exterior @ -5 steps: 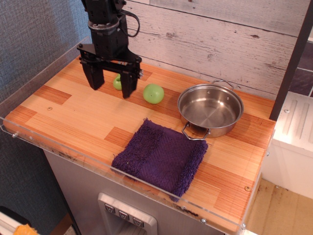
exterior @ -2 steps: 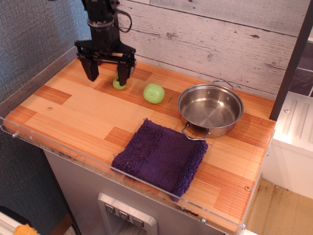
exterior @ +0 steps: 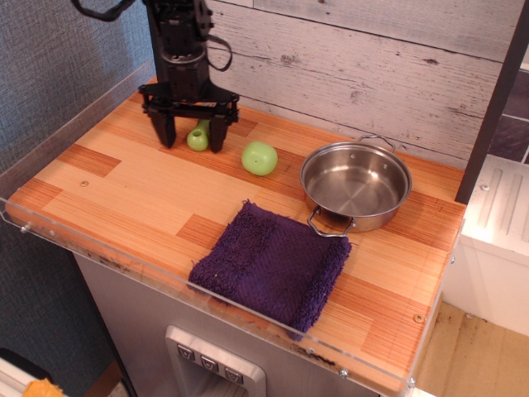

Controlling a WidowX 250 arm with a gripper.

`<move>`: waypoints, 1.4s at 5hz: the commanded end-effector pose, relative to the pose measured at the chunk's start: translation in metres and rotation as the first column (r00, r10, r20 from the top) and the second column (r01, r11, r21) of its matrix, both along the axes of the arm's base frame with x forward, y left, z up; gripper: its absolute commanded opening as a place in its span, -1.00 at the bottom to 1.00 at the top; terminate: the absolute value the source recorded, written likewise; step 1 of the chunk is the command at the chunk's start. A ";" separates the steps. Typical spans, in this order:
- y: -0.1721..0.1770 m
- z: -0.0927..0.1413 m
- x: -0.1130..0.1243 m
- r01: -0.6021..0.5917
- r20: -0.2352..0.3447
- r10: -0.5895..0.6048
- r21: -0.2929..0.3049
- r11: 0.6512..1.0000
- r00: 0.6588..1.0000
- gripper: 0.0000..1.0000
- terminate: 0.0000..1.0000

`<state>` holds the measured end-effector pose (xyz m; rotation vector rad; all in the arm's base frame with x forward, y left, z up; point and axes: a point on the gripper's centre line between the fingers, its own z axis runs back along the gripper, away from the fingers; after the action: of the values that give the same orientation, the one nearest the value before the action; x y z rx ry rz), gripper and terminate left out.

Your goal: Put the spatula on the cloth.

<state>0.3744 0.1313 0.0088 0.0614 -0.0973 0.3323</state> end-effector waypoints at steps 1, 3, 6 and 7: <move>-0.010 0.016 -0.003 0.020 0.039 -0.021 0.034 0.999 0.999 -1.00 -1.00; -0.056 0.084 -0.023 0.147 0.107 -0.157 0.097 0.984 0.982 -1.00 -1.00; -0.159 0.085 -0.107 0.378 0.025 -0.380 0.057 0.924 0.925 -1.00 -1.00; -0.161 0.062 -0.131 0.387 -0.014 -0.387 0.025 0.922 0.922 -1.00 -1.00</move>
<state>0.2431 -0.0362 0.0531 0.0685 -0.0462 -0.0658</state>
